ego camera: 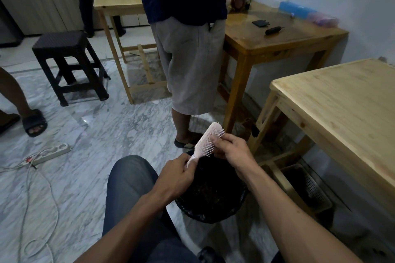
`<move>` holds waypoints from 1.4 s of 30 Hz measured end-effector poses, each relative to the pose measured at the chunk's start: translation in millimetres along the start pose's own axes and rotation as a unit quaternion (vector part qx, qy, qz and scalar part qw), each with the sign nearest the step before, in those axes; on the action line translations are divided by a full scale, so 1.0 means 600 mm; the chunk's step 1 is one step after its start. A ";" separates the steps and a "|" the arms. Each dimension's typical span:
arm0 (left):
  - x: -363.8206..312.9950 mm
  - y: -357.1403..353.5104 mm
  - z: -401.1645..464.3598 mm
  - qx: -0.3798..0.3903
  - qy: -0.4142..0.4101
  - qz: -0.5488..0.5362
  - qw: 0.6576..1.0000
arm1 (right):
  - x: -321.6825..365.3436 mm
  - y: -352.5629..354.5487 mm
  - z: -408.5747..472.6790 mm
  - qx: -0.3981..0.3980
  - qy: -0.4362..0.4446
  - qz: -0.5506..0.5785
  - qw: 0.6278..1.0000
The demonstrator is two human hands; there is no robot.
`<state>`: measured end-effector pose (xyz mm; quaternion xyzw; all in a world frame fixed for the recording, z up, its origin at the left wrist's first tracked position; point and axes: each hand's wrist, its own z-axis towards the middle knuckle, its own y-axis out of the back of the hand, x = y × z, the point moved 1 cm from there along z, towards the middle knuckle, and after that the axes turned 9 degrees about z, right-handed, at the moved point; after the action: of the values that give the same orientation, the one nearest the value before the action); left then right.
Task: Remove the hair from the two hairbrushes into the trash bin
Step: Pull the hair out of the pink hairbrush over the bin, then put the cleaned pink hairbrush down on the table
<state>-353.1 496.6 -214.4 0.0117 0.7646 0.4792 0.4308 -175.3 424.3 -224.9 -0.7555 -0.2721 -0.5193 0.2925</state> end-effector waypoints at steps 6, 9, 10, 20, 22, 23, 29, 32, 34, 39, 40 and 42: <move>-0.023 0.010 -0.005 -0.041 -0.072 0.024 0.996 | 0.059 -0.003 0.005 -0.068 0.058 0.007 0.996; -0.051 0.022 -0.009 -0.072 -0.113 0.018 0.991 | 0.110 0.011 -0.001 -0.074 0.097 0.000 0.992; -0.064 0.026 -0.010 -0.079 -0.136 0.018 0.987 | 0.128 0.017 -0.003 -0.077 0.108 -0.005 0.991; -0.269 0.044 0.001 -0.134 -0.327 0.058 0.934 | 0.326 0.169 -0.093 -0.216 0.242 -0.030 0.945; -0.319 0.035 -0.006 -0.138 -0.366 0.062 0.918 | 0.353 0.209 -0.127 -0.239 0.252 -0.030 0.937; -0.342 0.028 -0.010 -0.135 -0.383 0.063 0.912 | 0.363 0.229 -0.144 -0.248 0.252 -0.029 0.935; -0.453 -0.033 -0.044 -0.116 -0.439 0.092 0.886 | 0.390 0.336 -0.244 -0.269 0.245 -0.036 0.931; -0.491 -0.068 -0.059 -0.096 -0.457 0.107 0.878 | 0.386 0.388 -0.279 -0.301 0.236 -0.031 0.924; -0.514 -0.093 -0.063 -0.076 -0.471 0.113 0.871 | 0.382 0.423 -0.295 -0.326 0.228 -0.026 0.917; -0.584 -0.150 -0.061 -0.036 -0.494 0.139 0.858 | 0.376 0.516 -0.306 -0.418 0.208 -0.018 0.884; -0.599 -0.161 -0.059 -0.033 -0.497 0.141 0.856 | 0.376 0.537 -0.302 -0.432 0.200 -0.022 0.879; -0.628 -0.183 -0.048 -0.026 -0.505 0.149 0.850 | 0.375 0.583 -0.287 -0.450 0.185 -0.026 0.873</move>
<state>-92.3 254.2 -47.0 0.3541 0.4183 0.4855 0.6811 37.2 85.7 -18.4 -0.6882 0.0301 -0.7233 -0.0478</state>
